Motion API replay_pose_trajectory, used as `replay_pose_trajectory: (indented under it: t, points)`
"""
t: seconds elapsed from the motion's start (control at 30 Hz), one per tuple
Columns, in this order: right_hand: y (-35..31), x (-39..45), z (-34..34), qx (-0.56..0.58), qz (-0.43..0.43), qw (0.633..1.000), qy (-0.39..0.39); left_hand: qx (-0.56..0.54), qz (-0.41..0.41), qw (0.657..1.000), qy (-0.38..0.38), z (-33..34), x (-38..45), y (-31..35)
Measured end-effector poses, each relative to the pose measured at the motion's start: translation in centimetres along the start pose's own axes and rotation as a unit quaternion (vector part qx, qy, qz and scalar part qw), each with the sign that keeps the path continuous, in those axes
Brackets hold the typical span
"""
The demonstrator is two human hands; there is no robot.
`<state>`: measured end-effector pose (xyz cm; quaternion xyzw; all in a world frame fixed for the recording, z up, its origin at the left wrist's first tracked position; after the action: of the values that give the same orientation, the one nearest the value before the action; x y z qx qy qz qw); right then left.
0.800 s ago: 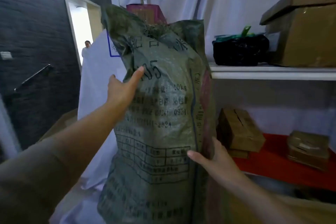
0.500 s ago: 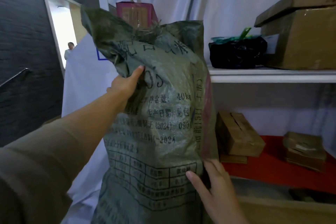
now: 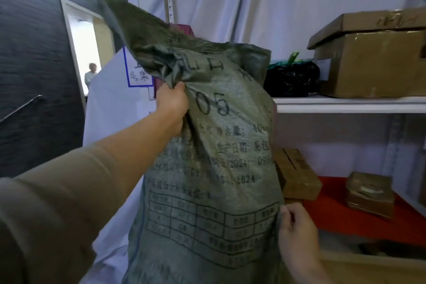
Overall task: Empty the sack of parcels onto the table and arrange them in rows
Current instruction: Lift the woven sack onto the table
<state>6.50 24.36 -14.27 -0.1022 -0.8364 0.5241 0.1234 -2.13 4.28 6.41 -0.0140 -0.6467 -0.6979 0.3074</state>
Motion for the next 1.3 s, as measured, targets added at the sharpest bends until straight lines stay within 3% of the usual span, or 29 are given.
replay_pose_trajectory:
  t: [0.03,0.07,0.27,0.47,0.87,1.07,1.3]
  points:
    - [1.6,0.0,-2.2,0.056,-0.015,0.991,0.123,-0.015,0.003,1.000,-0.004,0.6,-1.2,1.2]
    - [1.9,-0.6,-3.7,0.058,-0.038,0.985,0.158,-0.032,0.004,0.999,-0.004,1.0,-2.4,2.4]
    - [1.4,-3.0,-14.1,0.083,-0.083,0.964,0.239,-0.061,0.004,0.998,0.008,2.4,-10.9,8.5]
    - [4.7,-9.8,-25.3,-0.013,-0.095,0.970,0.225,-0.093,-0.049,0.994,0.015,3.4,-22.1,9.1]
    - [13.9,-20.2,-39.9,-0.139,0.063,0.957,0.246,-0.066,-0.183,0.978,-0.072,9.0,-38.7,6.8]
    - [15.4,-20.9,-43.3,-0.183,0.091,0.940,0.275,-0.046,-0.223,0.967,-0.113,11.2,-41.4,4.6]
    - [15.4,-18.5,-41.7,-0.248,0.076,0.920,0.294,0.004,-0.302,0.944,-0.131,10.9,-40.0,-2.4]
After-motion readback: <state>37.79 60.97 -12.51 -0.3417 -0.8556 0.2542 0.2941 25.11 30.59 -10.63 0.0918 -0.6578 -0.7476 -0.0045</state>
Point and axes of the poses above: each hand's wrist, its own x-axis towards the middle knuckle, its own z-axis out of the palm, y = z × x, the point moved 1 cm from there along x, towards the middle knuckle, and after that the axes turned 6 degrees about z, right-handed, at the moved point
